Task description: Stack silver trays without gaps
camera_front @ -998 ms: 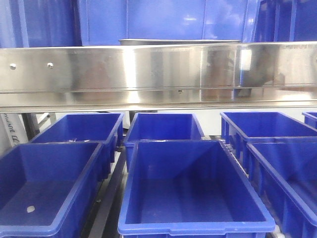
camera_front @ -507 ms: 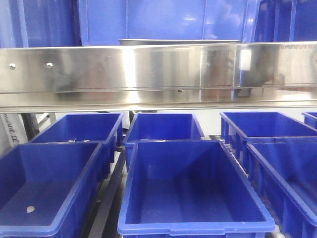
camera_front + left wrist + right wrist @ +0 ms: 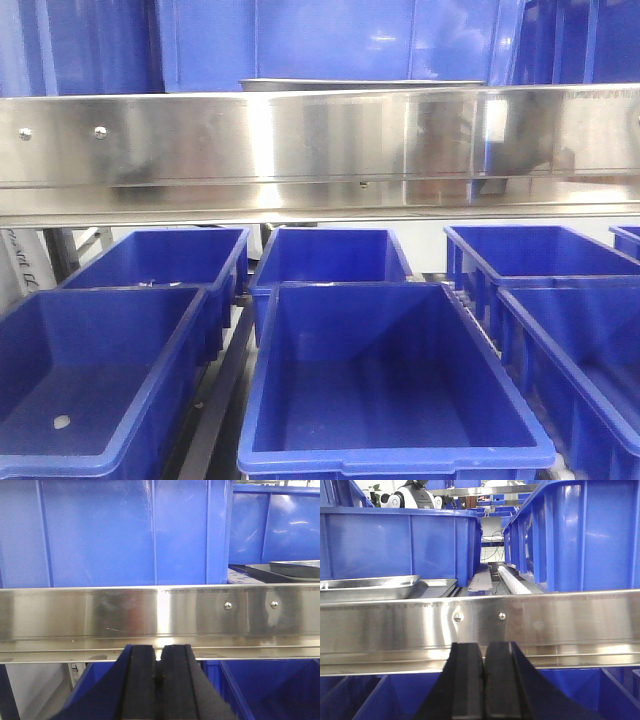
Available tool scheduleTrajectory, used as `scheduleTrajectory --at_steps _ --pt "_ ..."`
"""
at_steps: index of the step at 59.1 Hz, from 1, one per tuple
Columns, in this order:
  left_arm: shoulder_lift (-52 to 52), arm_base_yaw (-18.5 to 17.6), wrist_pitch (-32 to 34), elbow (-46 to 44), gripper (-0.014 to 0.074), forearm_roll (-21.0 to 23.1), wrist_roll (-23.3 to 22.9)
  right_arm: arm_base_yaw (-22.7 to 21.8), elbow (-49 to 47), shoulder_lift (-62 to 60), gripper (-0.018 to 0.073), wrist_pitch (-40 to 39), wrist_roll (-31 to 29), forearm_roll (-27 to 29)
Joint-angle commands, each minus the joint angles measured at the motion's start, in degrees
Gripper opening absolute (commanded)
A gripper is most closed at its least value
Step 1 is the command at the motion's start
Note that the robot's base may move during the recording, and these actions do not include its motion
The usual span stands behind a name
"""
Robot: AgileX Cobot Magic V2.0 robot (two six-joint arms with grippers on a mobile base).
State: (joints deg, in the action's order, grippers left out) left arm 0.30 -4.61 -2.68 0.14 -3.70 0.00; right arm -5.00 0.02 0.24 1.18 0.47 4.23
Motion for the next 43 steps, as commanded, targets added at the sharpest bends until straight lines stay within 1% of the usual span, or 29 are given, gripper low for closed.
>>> scheduleTrajectory --at_steps 1,43 --pt "-0.3 -0.4 0.6 -0.1 -0.0003 -0.2 -0.7 0.2 0.0 -0.2 -0.0079 -0.7 -0.5 0.1" --pt "-0.3 -0.4 0.6 -0.1 -0.0003 -0.2 -0.7 0.2 0.0 -0.2 -0.0079 -0.7 -0.5 0.1"
